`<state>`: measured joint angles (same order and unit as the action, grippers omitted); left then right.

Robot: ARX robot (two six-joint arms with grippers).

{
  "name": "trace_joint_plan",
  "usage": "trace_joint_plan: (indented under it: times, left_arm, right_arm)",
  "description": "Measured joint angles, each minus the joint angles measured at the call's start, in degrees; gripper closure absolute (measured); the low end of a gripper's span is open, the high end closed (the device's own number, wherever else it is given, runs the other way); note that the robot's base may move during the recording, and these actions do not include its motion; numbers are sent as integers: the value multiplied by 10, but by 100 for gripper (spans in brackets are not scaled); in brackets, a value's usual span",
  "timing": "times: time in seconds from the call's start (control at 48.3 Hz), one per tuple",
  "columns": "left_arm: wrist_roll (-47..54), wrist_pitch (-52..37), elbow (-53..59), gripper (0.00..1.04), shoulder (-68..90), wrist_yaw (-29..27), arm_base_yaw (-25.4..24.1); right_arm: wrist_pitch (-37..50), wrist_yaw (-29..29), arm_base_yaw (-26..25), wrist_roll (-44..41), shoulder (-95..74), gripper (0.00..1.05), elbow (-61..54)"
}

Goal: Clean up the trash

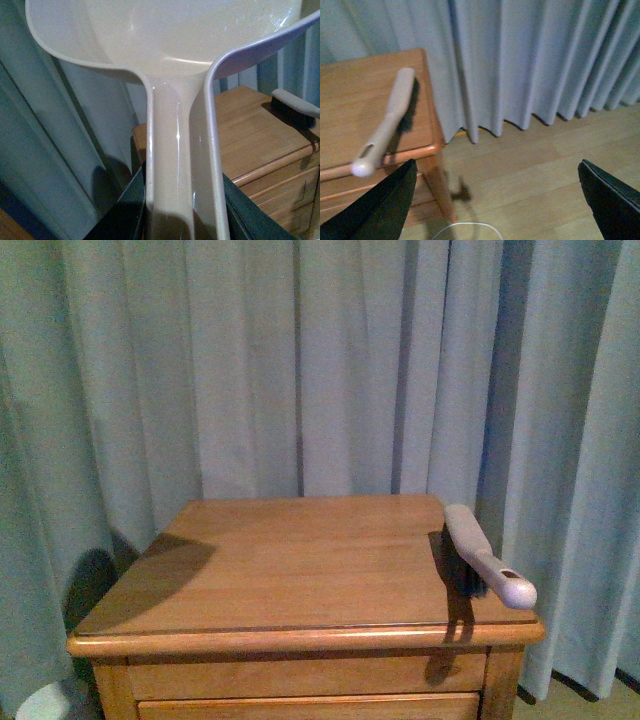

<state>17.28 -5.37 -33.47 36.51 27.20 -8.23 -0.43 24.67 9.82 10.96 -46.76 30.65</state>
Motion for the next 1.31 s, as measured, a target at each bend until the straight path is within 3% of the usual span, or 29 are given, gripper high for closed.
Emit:
trace_joint_plan:
  times: [0.352, 0.58, 0.953, 1.305]
  left_arm:
    - [0, 0, 0, 78, 0, 0, 0]
    - [0, 0, 0, 78, 0, 0, 0]
    - [0, 0, 0, 78, 0, 0, 0]
    - [0, 0, 0, 78, 0, 0, 0]
  right_arm:
    - [-112, -74, -4, 14, -353, 7, 336]
    - [-190, -106, 1, 67, -504, 7, 461]
    - [-236, -105, 40, 135, -603, 7, 540]
    - [-255, -94, 64, 157, -651, 7, 547]
